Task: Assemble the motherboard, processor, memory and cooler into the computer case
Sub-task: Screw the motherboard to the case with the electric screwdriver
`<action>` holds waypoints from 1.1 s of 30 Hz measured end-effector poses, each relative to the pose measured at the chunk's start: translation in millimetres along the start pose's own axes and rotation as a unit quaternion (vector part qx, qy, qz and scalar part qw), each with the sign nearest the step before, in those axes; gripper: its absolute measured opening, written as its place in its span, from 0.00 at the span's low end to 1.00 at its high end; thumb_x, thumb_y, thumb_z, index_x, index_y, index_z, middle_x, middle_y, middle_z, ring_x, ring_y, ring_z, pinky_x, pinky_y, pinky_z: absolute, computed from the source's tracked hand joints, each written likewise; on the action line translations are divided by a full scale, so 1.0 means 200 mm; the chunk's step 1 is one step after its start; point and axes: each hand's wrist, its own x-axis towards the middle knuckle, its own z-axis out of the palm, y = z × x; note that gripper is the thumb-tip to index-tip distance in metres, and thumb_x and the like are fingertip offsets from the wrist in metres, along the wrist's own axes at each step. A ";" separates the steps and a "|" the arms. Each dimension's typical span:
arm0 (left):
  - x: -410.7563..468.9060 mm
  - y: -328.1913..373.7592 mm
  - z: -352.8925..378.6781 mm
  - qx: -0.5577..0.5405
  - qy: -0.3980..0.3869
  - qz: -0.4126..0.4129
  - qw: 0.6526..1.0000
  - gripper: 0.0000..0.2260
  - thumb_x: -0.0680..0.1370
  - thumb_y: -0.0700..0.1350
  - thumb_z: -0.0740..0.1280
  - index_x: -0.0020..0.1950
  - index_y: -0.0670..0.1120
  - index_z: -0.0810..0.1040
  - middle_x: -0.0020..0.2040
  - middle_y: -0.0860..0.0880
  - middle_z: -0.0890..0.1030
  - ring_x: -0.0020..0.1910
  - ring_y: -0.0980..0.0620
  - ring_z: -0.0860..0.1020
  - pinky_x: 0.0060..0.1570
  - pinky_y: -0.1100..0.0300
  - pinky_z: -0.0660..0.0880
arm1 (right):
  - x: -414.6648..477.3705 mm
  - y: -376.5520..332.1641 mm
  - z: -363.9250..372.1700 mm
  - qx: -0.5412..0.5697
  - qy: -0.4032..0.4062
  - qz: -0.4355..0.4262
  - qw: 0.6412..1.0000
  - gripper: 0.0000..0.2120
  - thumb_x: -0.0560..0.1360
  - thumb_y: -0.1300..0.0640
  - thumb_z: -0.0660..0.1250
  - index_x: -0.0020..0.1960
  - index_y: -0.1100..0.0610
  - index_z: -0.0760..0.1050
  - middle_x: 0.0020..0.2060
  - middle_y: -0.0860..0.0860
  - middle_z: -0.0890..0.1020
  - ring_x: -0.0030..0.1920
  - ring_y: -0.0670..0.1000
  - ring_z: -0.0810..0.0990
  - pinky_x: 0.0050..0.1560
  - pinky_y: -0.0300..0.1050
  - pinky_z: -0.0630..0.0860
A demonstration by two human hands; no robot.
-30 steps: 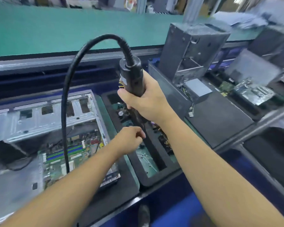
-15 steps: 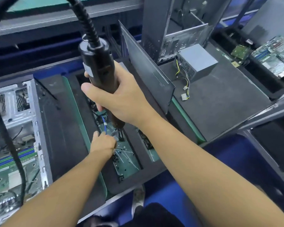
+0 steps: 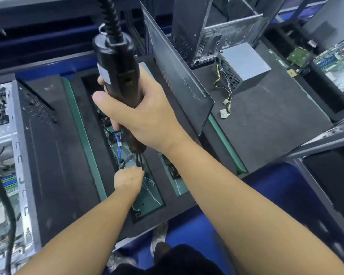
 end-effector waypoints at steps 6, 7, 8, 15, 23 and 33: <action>0.04 0.01 0.01 0.000 0.005 -0.015 1.000 0.14 0.71 0.32 0.63 0.51 0.47 0.79 0.39 0.49 0.78 0.35 0.46 0.74 0.34 0.57 0.70 | -0.01 0.02 0.01 -0.005 0.002 0.016 1.000 0.10 0.76 0.68 0.69 0.53 0.71 0.70 0.35 0.57 0.73 0.28 0.53 0.73 0.32 0.49 0.75; 0.04 0.01 0.02 -0.002 0.004 -0.013 1.000 0.15 0.71 0.32 0.64 0.52 0.47 0.79 0.42 0.49 0.79 0.37 0.46 0.76 0.35 0.57 0.70 | -0.01 0.02 0.01 -0.002 0.001 0.017 1.000 0.10 0.76 0.68 0.69 0.52 0.71 0.70 0.35 0.57 0.73 0.28 0.53 0.73 0.32 0.49 0.74; 0.04 0.01 0.03 -0.011 0.002 -0.012 1.000 0.15 0.72 0.32 0.64 0.54 0.47 0.79 0.46 0.49 0.80 0.40 0.46 0.78 0.36 0.56 0.71 | -0.01 0.02 0.01 -0.001 0.001 0.018 1.000 0.11 0.76 0.68 0.69 0.52 0.70 0.70 0.35 0.56 0.73 0.28 0.52 0.73 0.32 0.48 0.74; -0.02 -0.05 -0.17 -0.288 -0.010 0.028 0.957 0.03 0.71 0.38 0.67 0.41 0.44 0.74 0.39 0.44 0.71 0.34 0.45 0.68 0.34 0.58 0.69 | 0.03 -0.10 0.11 -0.034 -0.022 -0.014 0.999 0.09 0.75 0.66 0.69 0.50 0.65 0.69 0.34 0.63 0.72 0.29 0.53 0.72 0.31 0.54 0.75; -0.40 -0.25 -0.57 -0.561 0.247 0.095 0.785 0.09 0.67 0.35 0.68 0.34 0.46 0.71 0.29 0.53 0.71 0.27 0.58 0.65 0.30 0.65 0.66 | 0.15 -0.51 0.39 -0.099 -0.081 -0.127 0.984 0.05 0.77 0.65 0.68 0.49 0.59 0.73 0.35 0.62 0.74 0.28 0.58 0.73 0.32 0.42 0.74; -0.86 -1.19 -0.56 -0.460 0.430 0.119 0.768 0.09 0.68 0.35 0.71 0.33 0.40 0.71 0.32 0.48 0.73 0.33 0.51 0.71 0.36 0.59 0.68 | 0.23 -0.71 1.15 -0.018 -0.121 -0.202 0.972 0.06 0.76 0.63 0.68 0.50 0.61 0.72 0.35 0.45 0.77 0.25 0.57 0.74 0.32 0.44 0.73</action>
